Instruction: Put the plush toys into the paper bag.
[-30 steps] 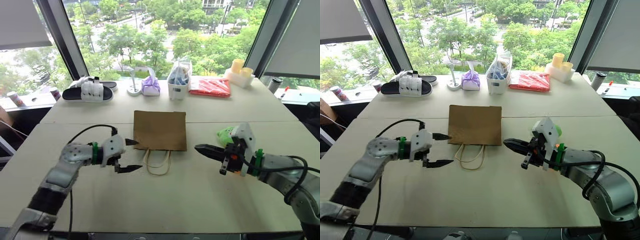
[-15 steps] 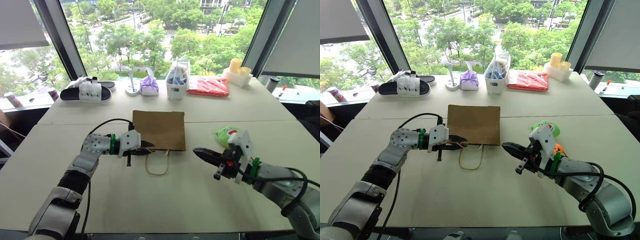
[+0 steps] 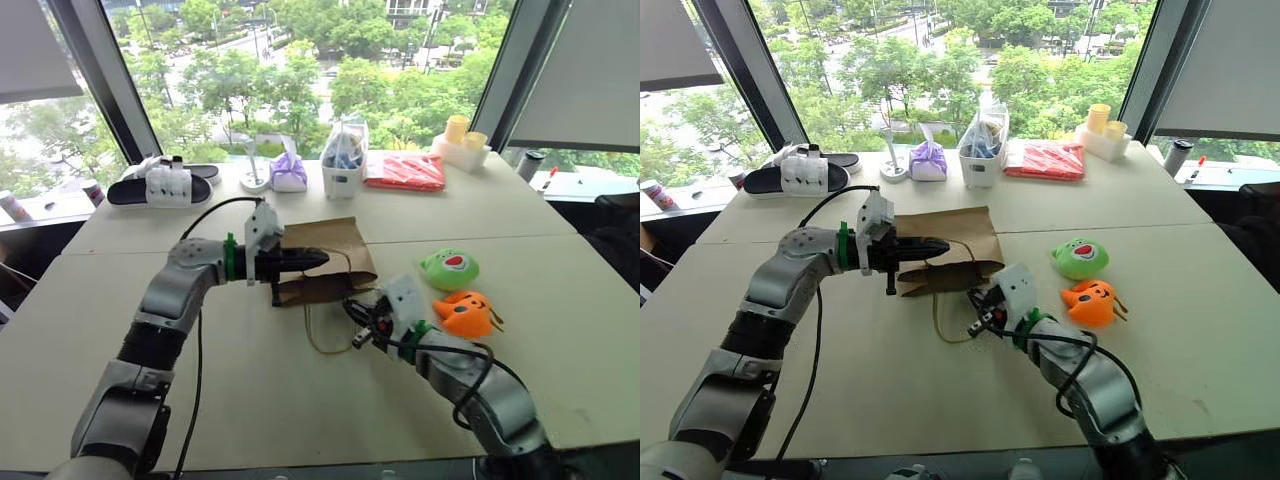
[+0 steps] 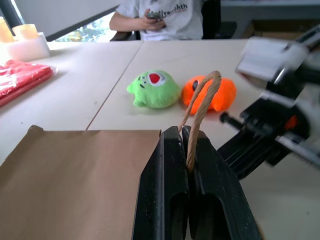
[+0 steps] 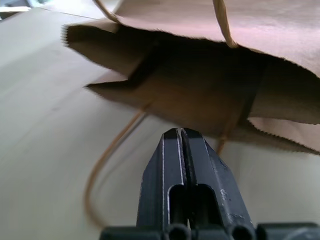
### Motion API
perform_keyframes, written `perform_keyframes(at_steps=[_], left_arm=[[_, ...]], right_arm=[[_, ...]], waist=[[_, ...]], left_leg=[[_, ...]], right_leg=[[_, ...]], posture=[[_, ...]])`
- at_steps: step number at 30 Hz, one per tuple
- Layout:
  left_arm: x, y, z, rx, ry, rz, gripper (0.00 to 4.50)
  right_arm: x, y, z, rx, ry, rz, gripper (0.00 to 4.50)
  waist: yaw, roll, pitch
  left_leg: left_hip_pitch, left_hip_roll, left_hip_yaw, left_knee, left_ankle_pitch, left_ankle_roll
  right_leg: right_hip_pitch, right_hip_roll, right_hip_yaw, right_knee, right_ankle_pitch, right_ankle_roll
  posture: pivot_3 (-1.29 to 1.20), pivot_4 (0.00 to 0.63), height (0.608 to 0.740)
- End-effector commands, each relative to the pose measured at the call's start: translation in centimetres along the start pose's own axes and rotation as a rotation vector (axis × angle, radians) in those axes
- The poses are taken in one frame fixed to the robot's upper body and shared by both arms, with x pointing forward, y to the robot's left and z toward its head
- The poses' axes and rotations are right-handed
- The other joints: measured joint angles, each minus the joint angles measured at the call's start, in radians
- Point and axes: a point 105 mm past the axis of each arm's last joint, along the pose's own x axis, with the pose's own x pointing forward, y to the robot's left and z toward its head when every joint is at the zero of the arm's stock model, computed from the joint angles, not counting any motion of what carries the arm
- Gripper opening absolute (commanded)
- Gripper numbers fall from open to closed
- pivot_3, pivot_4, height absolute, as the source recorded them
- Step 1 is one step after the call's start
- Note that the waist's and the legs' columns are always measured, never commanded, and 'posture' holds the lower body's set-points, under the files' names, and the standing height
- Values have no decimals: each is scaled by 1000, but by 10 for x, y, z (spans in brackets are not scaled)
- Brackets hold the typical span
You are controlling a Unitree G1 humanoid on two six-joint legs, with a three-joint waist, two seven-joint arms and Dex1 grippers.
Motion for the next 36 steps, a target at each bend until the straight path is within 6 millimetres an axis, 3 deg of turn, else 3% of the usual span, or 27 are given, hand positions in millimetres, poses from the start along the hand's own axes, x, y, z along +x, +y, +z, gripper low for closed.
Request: perform_keyframes(at_steps=[1,3,8,11,14,20,22,26,29,31,33,35,36], left_arm=[[-1,-8,24,-8,-72,2,48],[0,-11,32,-38,-100,12,48],[1,-7,54,-75,-174,59,48],[-3,3,74,-109,-245,109,48],[-13,28,110,-108,-356,215,48],[-26,46,151,-82,-457,274,48],[-25,43,149,-85,-449,260,48],[-15,28,124,-103,-384,213,48],[-5,13,89,-173,-330,193,48],[0,5,70,-181,-305,199,48],[4,2,51,-196,-291,243,48],[5,0,45,-209,-294,259,48],[5,-2,45,-211,-297,253,16]], right_arm=[[31,-3,-1,-35,0,-100,28],[49,0,-3,-26,4,-121,28],[69,2,-7,-66,7,-149,28],[70,-3,-14,-83,40,-160,28],[68,-8,-25,-105,83,-164,28],[65,-10,-32,-111,106,-164,28],[64,-10,-32,-112,108,-160,28],[60,-11,-28,-109,92,-165,28],[48,-19,-4,-106,17,-193,28],[33,-26,17,-118,-37,-203,28],[1,-35,48,-152,-93,-203,28],[-23,-38,61,-175,-101,-198,28],[-33,-39,64,-182,-96,-191,275]], waist=[[1,0,0],[1,0,0],[1,0,0],[2,0,0],[2,0,0],[0,0,-1],[-2,0,-1],[-5,0,-1],[-4,0,-1],[0,0,-1],[4,0,-1],[9,-1,-1],[10,-1,-1]], left_leg=[[0,0,0,0,0,0],[0,0,0,-1,1,-1],[0,0,0,-1,1,-2],[0,0,0,-1,1,-3],[0,0,-1,-1,2,-3],[0,1,-1,-1,3,-5],[0,1,0,-1,3,-5],[0,2,0,-1,3,-5],[0,2,1,-1,3,-5],[0,2,1,-1,3,-6],[-3,2,2,0,4,-7],[-5,2,2,0,4,-7],[-5,3,3,1,4,-7]], right_leg=[[0,0,0,1,0,0],[-1,0,1,2,0,0],[-2,0,1,2,0,-1],[-2,1,1,2,1,-1],[-2,1,1,3,1,-1],[-3,4,2,4,1,-2],[-4,5,3,4,1,-2],[-5,5,4,7,1,-2],[-7,5,6,11,1,-2],[-8,5,7,12,1,-2],[-12,5,9,12,1,-3],[-14,7,12,12,1,-3],[-14,9,14,12,1,-3]], posture=[[0,150,740],[0,150,740],[0,150,740],[0,150,740],[0,150,740],[0,150,740],[0,150,740],[0,150,740],[0,150,740],[0,150,740],[0,150,740],[0,150,740],[0,150,740]])
